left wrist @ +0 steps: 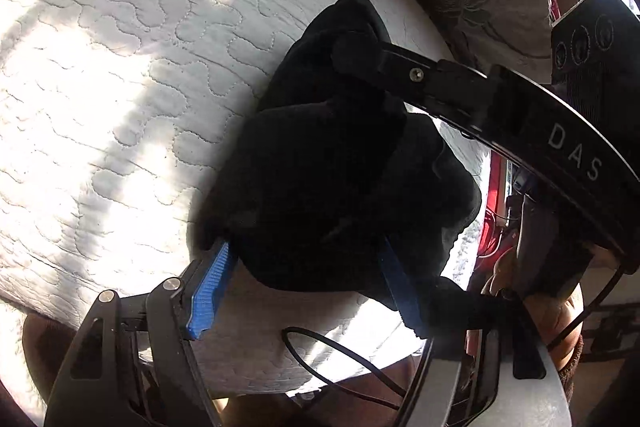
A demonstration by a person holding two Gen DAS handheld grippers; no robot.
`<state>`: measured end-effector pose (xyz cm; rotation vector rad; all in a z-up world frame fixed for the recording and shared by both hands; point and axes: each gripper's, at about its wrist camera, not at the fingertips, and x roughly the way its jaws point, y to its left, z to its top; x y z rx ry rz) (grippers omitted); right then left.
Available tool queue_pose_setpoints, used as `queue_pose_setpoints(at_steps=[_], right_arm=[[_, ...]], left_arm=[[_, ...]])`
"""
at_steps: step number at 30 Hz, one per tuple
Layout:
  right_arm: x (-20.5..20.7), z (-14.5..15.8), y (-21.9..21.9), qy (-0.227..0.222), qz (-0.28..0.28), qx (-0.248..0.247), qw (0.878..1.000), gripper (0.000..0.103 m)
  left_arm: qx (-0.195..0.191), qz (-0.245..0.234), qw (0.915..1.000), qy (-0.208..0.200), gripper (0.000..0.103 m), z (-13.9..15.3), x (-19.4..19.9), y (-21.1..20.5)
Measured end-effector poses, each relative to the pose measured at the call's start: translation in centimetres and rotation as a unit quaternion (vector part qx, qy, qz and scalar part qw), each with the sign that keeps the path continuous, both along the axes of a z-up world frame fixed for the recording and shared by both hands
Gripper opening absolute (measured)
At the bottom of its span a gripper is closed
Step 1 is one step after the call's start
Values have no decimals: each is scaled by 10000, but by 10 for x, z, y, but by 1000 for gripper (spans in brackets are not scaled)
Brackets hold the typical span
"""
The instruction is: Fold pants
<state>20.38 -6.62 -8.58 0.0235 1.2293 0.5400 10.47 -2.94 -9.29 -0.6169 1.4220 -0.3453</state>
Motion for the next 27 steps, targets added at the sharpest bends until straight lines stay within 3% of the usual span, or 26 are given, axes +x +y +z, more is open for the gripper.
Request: queue_pose_setpoints(at_steps=[2, 4, 5, 6, 9, 11, 14, 18, 22, 23, 24, 25, 27], right_arm=[[15, -3, -5, -246, -133, -268, 9992, 34], [37, -23, -22, 22, -459, -276, 9986, 43], [41, -31, -25, 112, -524, -311, 9981, 62], [41, -34, -29, 136, -527, -335, 9980, 70], [37, -16, -47, 293, -610, 533, 9963, 68], [21, 12, -68, -10, -727, 821, 9940, 71], [-10, 39, -106, -331, -877, 884, 9917, 71], [-42, 30, -141, -400, -1260, 473, 9901, 73], [-62, 3, -164, -45, -1735, 919, 9805, 70], [-65, -1, -165, 10, -1771, 1020, 9789, 63], [-67, -5, -164, 41, -1741, 1074, 9788, 44], [-67, -7, -160, 51, -1679, 1005, 9807, 36], [-67, -3, -157, -240, -1604, 774, 9837, 34]], left_arm=[[270, -30, 9996, -54, 71, -2, 8, -3], [530, -137, 9985, 56, 72, -13, 16, -13], [594, -175, 9980, 109, 74, -16, 18, -14], [586, -205, 9980, 82, 74, -14, 17, -15], [276, -376, 9989, 22, 74, -4, 10, -8], [6, -328, 9995, -24, 74, 5, 2, 7], [189, -182, 9985, -477, 74, 33, 3, 23], [355, -357, 9957, -779, 74, 58, 34, 13], [738, -891, 9913, -634, 74, 53, 54, -26], [931, -986, 9891, -582, 74, 48, 57, -38], [1147, -990, 9870, -535, 74, 43, 61, -41], [1392, -967, 9842, -502, 74, 38, 67, -43], [1799, -903, 9788, -376, 74, 20, 89, -52]])
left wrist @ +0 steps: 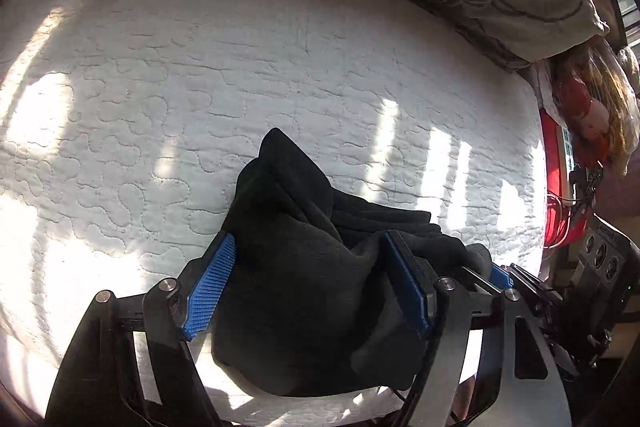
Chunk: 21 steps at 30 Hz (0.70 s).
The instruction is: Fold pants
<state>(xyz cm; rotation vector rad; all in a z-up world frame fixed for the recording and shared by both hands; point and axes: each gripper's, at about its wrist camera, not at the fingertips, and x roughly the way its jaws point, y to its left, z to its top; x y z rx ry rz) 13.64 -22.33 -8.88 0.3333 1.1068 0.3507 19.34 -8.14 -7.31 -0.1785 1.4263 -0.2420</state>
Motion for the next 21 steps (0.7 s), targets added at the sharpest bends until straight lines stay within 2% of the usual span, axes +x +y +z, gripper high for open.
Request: queue_pose_setpoints(at_steps=[1, 3, 5, 6, 8, 12, 14, 16, 18, 19, 21], right_arm=[[4, -2, -2, -70, -21, -179, 9998, 34], [13, -21, -13, 64, -293, -597, 9978, 34], [16, -37, -15, 230, -324, -688, 9968, 34], [14, -31, -14, 153, -287, -649, 9974, 40], [7, -11, -19, -36, -312, -326, 9990, 41], [-26, 35, -29, -610, -327, 434, 9967, 55], [-42, 45, -20, -784, -134, 637, 9948, 58], [-54, 43, -8, -829, 58, 876, 9927, 58], [-59, 23, 3, -593, 150, 951, 9936, 58], [-60, 6, 8, -297, 166, 925, 9951, 56], [-58, -26, 14, 247, 127, 566, 9980, 47]], left_arm=[[103, 30, 9999, 106, 76, -11, 7, -3], [-60, 84, 9989, 460, 78, -35, 14, 2], [-222, 262, 9984, 454, 79, -31, 14, 7], [-315, 261, 9983, 406, 79, -25, 13, 11], [-466, 293, 9984, 158, 76, -6, 7, 23], [-947, 156, 9947, -358, 75, 37, -30, 42], [-1139, -84, 9926, -405, 75, 38, -49, 39], [-1053, -214, 9936, -348, 75, 26, -66, 36], [-780, -221, 9967, -68, 75, 0, -71, 30], [-631, -191, 9978, 91, 75, -14, -70, 30], [-423, -204, 9987, 209, 77, -28, -66, 28]])
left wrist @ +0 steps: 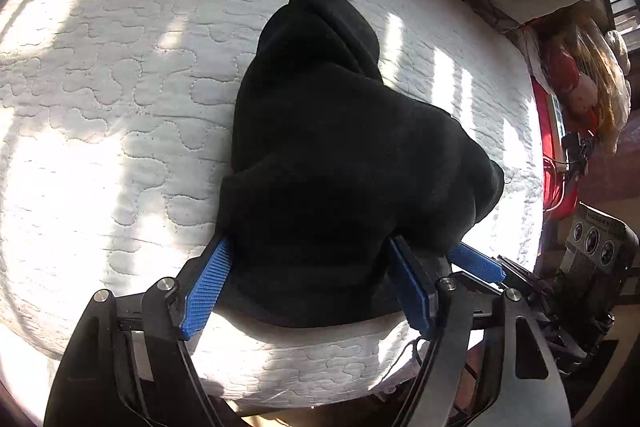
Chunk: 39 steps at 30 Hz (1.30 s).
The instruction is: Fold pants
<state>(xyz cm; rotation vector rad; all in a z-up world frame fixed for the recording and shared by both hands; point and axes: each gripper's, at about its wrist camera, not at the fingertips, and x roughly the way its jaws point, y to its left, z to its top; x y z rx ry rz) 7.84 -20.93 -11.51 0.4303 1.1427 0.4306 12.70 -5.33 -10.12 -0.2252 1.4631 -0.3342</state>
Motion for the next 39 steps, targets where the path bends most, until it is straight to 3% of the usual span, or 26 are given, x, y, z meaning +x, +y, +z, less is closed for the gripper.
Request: queue_pose_setpoints(at_steps=[2, 4, 6, 7, 11, 15, 21, 26, 39], right_arm=[[-3, 6, -3, -104, -128, 154, 9997, 46], [-12, 32, -12, -503, -314, 433, 9973, 61], [-19, 56, -22, -896, -494, 379, 9940, 88], [-21, 63, -25, -997, -536, 296, 9931, 89], [-14, 50, -32, -781, -728, 133, 9942, 89], [-9, 8, -42, -371, -889, 123, 9953, 89], [5, -27, -45, -131, -1066, 818, 9908, 90], [12, -31, -41, -241, -1059, 1106, 9879, 103], [15, -39, -43, -127, -1101, 1248, 9860, 103]], left_arm=[[-246, 85, 9996, -61, 77, 13, -3, 8], [-438, 232, 9986, -196, 77, 29, -5, 22], [-507, 433, 9971, -374, 77, 40, -5, 39], [-548, 510, 9962, -437, 77, 42, -4, 46], [-707, 460, 9960, -296, 77, 33, -3, 56], [-39, 15, 9980, -638, 78, 21, -8, 34], [144, -312, 9948, -954, 78, 14, -5, 22], [78, -292, 9950, -955, 83, 10, -2, 24], [-175, -218, 9959, -864, 83, 7, -1, 28]])
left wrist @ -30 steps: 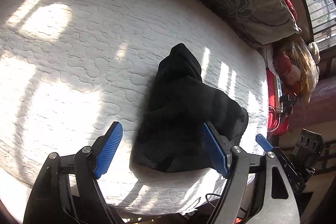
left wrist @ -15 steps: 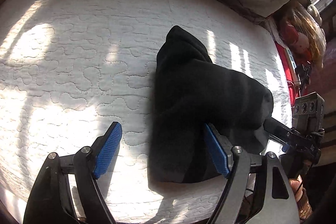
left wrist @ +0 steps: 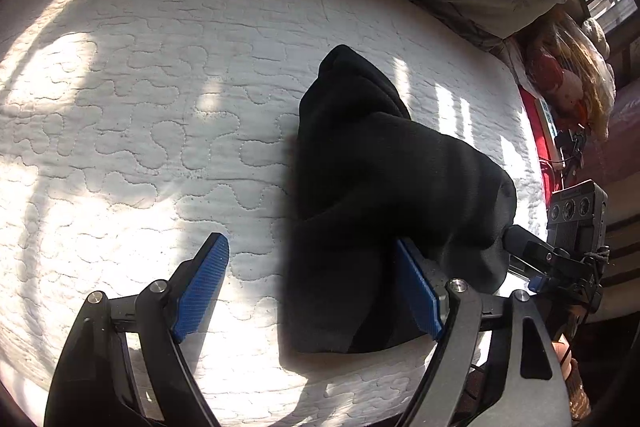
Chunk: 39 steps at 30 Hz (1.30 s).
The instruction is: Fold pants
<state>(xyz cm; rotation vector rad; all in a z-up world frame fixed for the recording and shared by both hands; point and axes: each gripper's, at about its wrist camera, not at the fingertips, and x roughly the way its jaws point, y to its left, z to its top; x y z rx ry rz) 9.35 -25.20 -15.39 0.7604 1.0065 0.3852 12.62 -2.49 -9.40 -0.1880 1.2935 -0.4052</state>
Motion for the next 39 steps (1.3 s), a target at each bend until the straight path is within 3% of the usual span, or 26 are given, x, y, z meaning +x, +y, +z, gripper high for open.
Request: queue_pose_setpoints(at_steps=[4, 7, 10, 11, 12, 13, 15, 16, 20, 24, 28, 30, 32, 33, 35, 36, 39], right_arm=[[1, 0, -8, 111, -4, 213, 9997, 103], [0, -2, -11, 101, -86, 229, 9997, 103], [-2, -1, -8, 43, -191, 83, 9998, 103], [-3, 1, -5, 47, -189, 24, 9998, 103], [-3, 1, -4, 44, -156, 55, 9999, 102], [-3, 2, -2, 37, -150, 119, 9998, 99], [-3, 0, 2, 77, -120, 376, 9992, 73], [-2, -1, 4, 126, -130, 403, 9990, 73], [4, 5, 13, 135, -42, 525, 9985, 72], [29, 30, 34, -149, 151, 751, 9970, 72], [68, 45, 65, -387, 359, 715, 9960, 72], [86, 42, 81, -417, 382, 239, 9981, 72], [102, 27, 95, -120, 404, -616, 9972, 71], [105, 19, 98, 48, 420, -996, 9941, 72], [97, 22, 99, -166, 538, -1198, 9912, 73], [90, 30, 98, -259, 504, -1433, 9881, 80], [67, 53, 86, -418, 325, -1649, 9849, 81]], left_arm=[[-544, -92, 9982, 213, 82, 1, -2, 4], [-397, -253, 9988, 164, 84, -5, 2, -3], [-569, -91, 9978, 312, 100, -19, 8, -9], [-629, -138, 9976, 258, 100, -17, 8, -13], [-877, -304, 9953, 275, 95, -15, 8, -19], [-1135, -385, 9920, 395, 65, -16, 7, -23], [-1231, -336, 9912, 348, 58, -12, 8, -24], [-1294, -348, 9905, 311, 47, -10, 8, -22], [-1695, -98, 9845, 448, 39, -1, 16, 0], [-1556, 141, 9876, -149, 39, 34, 33, 27], [-747, 239, 9941, -743, 42, 52, 61, 49], [41, 252, 9969, -746, 46, 34, 79, 51], [589, 199, 9974, -353, 53, 4, 92, 54], [470, 205, 9983, -273, 55, -1, 92, 60], [349, 256, 9981, -434, 57, 12, 84, 69], [358, 270, 9974, -567, 57, 21, 78, 72], [565, 403, 9916, -1089, 57, 46, 53, 82]])
